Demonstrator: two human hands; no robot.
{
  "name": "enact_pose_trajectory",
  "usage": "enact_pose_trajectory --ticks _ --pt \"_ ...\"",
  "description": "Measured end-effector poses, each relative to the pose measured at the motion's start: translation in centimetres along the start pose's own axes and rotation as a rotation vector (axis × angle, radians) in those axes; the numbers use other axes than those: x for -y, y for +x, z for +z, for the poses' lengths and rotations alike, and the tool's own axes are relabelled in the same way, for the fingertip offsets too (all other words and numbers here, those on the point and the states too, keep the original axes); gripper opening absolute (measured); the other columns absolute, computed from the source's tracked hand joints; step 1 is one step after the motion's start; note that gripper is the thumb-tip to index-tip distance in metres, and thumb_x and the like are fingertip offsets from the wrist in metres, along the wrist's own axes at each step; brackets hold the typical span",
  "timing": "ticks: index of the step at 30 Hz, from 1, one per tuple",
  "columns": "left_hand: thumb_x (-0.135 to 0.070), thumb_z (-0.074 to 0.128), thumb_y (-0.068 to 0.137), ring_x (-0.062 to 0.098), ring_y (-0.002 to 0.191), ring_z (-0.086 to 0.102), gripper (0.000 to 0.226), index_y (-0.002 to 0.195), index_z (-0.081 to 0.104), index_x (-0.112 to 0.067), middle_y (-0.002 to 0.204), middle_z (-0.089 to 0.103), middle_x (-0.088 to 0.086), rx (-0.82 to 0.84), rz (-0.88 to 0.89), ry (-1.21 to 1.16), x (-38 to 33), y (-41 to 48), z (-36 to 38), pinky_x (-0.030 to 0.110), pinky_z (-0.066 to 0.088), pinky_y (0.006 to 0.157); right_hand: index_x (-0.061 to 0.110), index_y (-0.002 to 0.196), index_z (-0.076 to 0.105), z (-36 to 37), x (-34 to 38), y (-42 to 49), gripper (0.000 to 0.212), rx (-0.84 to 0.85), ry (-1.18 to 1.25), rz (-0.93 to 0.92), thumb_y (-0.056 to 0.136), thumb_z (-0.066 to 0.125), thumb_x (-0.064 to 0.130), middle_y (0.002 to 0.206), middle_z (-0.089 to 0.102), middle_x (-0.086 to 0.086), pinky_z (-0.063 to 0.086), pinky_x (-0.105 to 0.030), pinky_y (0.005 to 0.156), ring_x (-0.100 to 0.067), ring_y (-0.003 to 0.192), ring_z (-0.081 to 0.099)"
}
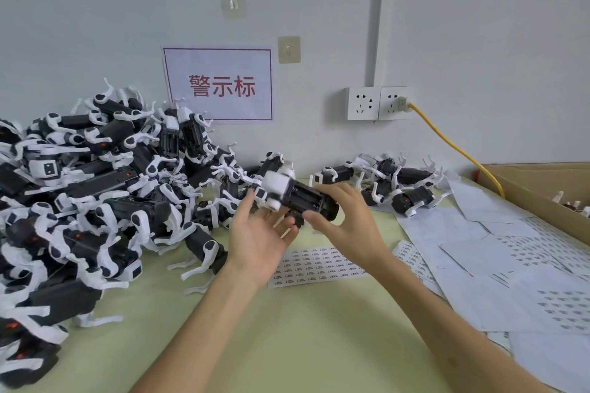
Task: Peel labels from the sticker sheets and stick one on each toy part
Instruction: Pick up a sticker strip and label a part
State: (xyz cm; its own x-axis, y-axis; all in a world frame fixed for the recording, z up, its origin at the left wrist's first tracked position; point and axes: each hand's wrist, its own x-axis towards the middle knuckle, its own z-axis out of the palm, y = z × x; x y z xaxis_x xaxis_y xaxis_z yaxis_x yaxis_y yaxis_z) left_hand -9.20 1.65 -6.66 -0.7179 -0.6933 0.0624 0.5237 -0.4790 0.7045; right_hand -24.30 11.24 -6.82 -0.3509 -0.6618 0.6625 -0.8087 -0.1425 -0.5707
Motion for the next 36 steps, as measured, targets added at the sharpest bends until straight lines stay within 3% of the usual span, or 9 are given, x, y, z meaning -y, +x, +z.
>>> enact_pose_trajectory --ticks 3,6,11,17,22,26,30,33,36 --pt "-0.052 0.056 0.093 0.015 0.078 0.062 0.040 0.094 0.080 -0.021 0.106 0.074 0.003 0.034 0.001 0.261 0.1 0.0 0.4 0.032 0.045 0.075 0.032 0.120 0.060 -0.1 0.4 0.1 0.031 0.003 0.145 0.112 0.094 0.060 0.049 0.107 0.058 0.014 0.047 -0.031 0.090 -0.014 0.106 0.057" --pt "-0.056 0.049 0.101 0.016 0.092 0.064 0.043 0.102 0.081 -0.027 0.112 0.074 -0.001 0.065 -0.023 0.351 0.5 -0.3 0.8 0.034 0.046 0.081 0.048 0.119 0.056 -0.1 0.9 0.0 0.020 0.051 0.290 0.126 0.099 0.053 0.044 0.111 0.059 0.011 0.052 -0.039 0.091 -0.019 0.107 0.061" --pt "-0.060 0.042 0.102 0.020 0.103 0.067 0.052 0.115 0.077 -0.023 0.116 0.071 0.003 0.129 -0.023 0.343 0.5 -0.5 0.7 0.036 0.047 0.085 0.034 0.141 0.058 -0.2 1.2 -0.1 0.037 0.108 0.329 0.114 0.104 0.049 0.034 0.113 0.059 0.003 0.042 -0.008 0.085 0.005 0.104 0.056" --pt "-0.052 0.048 0.100 0.024 0.104 0.068 0.048 0.124 0.073 -0.019 0.117 0.072 0.004 0.165 -0.003 0.351 0.4 -0.4 0.7 0.038 0.050 0.088 0.037 0.134 0.063 -0.1 1.1 -0.1 0.033 0.068 0.365 0.145 0.105 0.054 0.026 0.105 0.062 0.007 0.041 -0.011 0.085 -0.001 0.098 0.057" --pt "-0.044 0.057 0.097 0.021 0.093 0.064 0.037 0.117 0.076 -0.019 0.108 0.072 0.004 0.180 -0.024 0.413 1.2 -0.5 0.7 0.035 0.047 0.083 0.050 0.122 0.062 -0.1 1.3 0.0 0.040 0.105 0.407 0.154 0.102 0.059 0.017 0.115 0.058 0.007 0.053 -0.033 0.089 -0.009 0.105 0.060" --pt "-0.035 0.062 0.095 0.016 0.078 0.068 0.032 0.121 0.069 -0.017 0.093 0.070 0.004 0.137 -0.023 0.359 1.7 -0.3 0.6 0.026 0.053 0.065 0.029 0.144 0.056 0.9 1.4 -0.4 0.042 0.167 0.252 0.068 0.104 0.055 0.019 0.131 0.052 0.005 0.042 -0.022 0.101 -0.006 0.124 0.050" --pt "-0.034 0.062 0.096 0.024 0.092 0.073 0.035 0.123 0.068 -0.013 0.099 0.072 0.008 0.058 0.047 0.271 1.5 0.1 0.1 0.029 0.058 0.074 0.035 0.137 0.063 1.3 1.6 -0.6 0.036 0.169 0.143 -0.021 0.104 0.055 0.022 0.144 0.051 0.015 0.037 -0.015 0.103 -0.002 0.132 0.045" --pt "-0.036 0.070 0.090 0.025 0.082 0.073 0.037 0.118 0.069 -0.011 0.098 0.073 0.011 -0.042 0.031 0.158 1.2 0.3 -0.1 0.025 0.058 0.062 0.033 0.128 0.071 1.3 1.5 -0.7 0.034 0.110 0.103 -0.036 0.100 0.059 0.017 0.137 0.062 0.017 0.038 -0.019 0.107 -0.002 0.129 0.051" --pt "-0.044 0.063 0.095 0.029 0.087 0.066 0.052 0.124 0.067 -0.001 0.098 0.072 0.014 -0.144 0.033 0.183 0.9 0.7 -0.5 0.024 0.049 0.061 0.026 0.109 0.079 1.4 1.5 -1.0 0.030 -0.037 0.083 -0.027 0.093 0.057 0.014 0.110 0.074 0.019 0.043 -0.010 0.091 0.005 0.109 0.061"
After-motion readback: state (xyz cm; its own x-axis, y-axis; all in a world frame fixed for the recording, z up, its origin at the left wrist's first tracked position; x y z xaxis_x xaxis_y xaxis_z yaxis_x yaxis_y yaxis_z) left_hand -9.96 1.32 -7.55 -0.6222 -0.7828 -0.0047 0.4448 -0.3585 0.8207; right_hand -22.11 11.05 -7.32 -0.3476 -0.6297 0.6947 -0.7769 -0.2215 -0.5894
